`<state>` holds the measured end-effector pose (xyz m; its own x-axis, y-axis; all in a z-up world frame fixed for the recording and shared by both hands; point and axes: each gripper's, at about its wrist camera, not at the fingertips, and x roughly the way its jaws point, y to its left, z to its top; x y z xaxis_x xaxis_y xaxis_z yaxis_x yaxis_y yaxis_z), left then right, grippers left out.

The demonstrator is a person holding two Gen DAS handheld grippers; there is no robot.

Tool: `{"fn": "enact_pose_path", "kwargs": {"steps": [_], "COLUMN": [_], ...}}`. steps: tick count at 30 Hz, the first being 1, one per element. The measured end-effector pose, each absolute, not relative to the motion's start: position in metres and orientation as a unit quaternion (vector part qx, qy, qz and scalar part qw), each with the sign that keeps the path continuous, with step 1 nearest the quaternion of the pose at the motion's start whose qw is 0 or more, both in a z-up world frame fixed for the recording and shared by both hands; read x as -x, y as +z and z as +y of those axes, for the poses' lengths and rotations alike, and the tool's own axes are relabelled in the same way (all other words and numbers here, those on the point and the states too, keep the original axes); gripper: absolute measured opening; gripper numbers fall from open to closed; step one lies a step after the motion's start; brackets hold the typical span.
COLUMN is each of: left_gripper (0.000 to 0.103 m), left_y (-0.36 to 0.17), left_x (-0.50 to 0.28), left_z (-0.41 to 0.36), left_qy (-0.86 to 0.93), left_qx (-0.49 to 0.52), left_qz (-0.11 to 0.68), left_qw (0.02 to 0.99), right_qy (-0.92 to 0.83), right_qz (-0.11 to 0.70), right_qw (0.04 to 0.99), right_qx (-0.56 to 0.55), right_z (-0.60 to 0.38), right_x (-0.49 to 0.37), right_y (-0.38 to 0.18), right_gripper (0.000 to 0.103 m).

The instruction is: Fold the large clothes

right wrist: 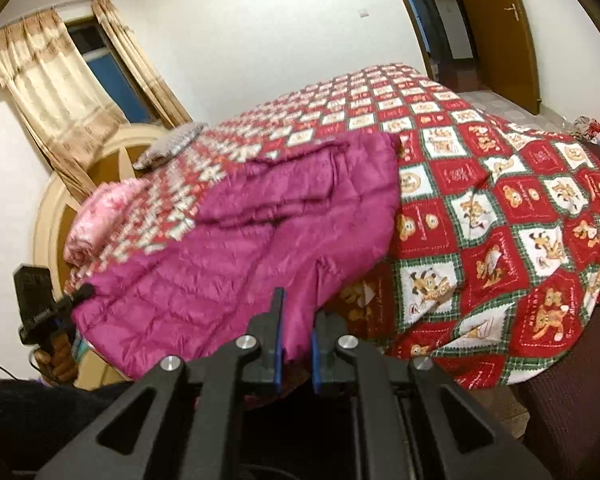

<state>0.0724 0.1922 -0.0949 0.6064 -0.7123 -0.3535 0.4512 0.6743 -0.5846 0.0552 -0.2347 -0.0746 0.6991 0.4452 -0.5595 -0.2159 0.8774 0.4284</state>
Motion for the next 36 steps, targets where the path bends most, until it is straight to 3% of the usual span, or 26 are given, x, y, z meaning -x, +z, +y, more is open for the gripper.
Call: {"fn": "enact_pose_path", "kwargs": {"steps": [6, 14, 26, 36], "left_gripper": [0.004, 0.004, 0.004, 0.005], "left_y": [-0.066, -0.037, -0.132, -0.184], "left_x": [-0.125, -0.245, -0.413, -0.463], "left_z": [0.198, 0.198, 0.189, 0.178], "left_qy": [-0.325, -0.260, -0.107, -0.062], "left_qx": [0.249, 0.254, 0.246, 0.231], "left_qz": [0.263, 0.290, 0.399, 0.441], "left_qw": [0.874, 0.885, 0.877, 0.865], "right_qy": [0.201, 0.171, 0.083, 0.024], "right_qz": [0.308, 0.282, 0.352, 0.373], "right_qw": [0.905, 0.919, 0.909, 0.911], "right_qx": [-0.213, -0.215, -0.206, -0.175], "right_z": [-0.245, -0.260, -0.262, -0.249], "right_x": [-0.090, -0.203, -0.381, -0.438], "right_y": [-0.050, -0.020, -0.091, -0.158], "right_gripper": [0.013, 0.012, 0.012, 0.012]}}
